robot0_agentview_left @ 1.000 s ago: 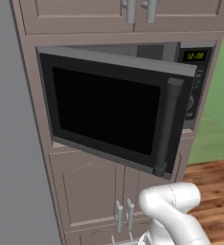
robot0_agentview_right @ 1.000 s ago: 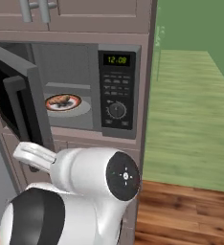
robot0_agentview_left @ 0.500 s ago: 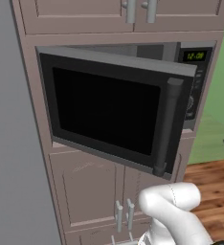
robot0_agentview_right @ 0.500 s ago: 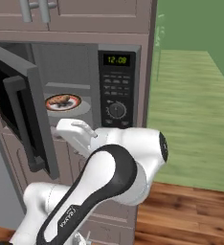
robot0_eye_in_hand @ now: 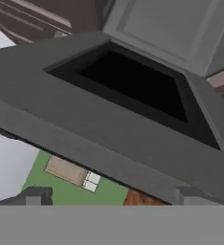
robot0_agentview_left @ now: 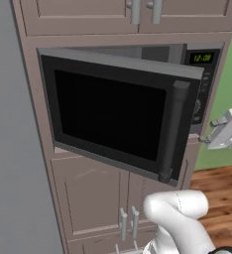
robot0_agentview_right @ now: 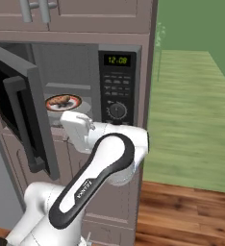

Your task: Retrieve the reheated potato from the microwave, then place the potato, cheese, and condiment on the cutting board.

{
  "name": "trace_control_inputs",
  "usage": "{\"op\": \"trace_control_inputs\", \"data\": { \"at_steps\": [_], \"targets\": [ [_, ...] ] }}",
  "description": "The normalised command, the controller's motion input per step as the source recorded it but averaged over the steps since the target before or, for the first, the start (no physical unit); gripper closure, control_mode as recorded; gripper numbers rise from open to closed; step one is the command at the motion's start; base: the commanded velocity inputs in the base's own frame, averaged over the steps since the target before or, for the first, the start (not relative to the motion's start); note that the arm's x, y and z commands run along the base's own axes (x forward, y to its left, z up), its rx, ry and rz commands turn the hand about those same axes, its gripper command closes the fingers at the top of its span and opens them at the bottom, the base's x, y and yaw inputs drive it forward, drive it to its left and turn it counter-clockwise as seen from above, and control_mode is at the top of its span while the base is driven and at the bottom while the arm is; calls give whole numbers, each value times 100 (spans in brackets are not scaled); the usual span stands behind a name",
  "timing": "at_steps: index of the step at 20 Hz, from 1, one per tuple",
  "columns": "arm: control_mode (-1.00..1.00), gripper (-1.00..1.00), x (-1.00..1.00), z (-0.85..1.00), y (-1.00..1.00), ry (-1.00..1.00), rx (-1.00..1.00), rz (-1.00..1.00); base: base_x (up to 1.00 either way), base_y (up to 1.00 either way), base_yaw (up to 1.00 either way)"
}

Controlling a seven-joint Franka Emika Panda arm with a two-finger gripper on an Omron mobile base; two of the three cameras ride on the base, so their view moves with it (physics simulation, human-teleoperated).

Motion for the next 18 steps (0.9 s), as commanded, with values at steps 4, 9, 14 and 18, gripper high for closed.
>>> {"op": "trace_control_inputs", "data": {
  "at_steps": [4,9,14,18],
  "targets": [
    [-100,-100,54,0,39,0,13,14,0,0,0],
    [-100,-100,-11,0,49,-1,6,13,0,0,0],
    [-100,-100,-26,3,67,-1,0,9,0,0,0],
    [-100,-100,-39,15,78,-2,0,9,0,0,0]
  ]
}}
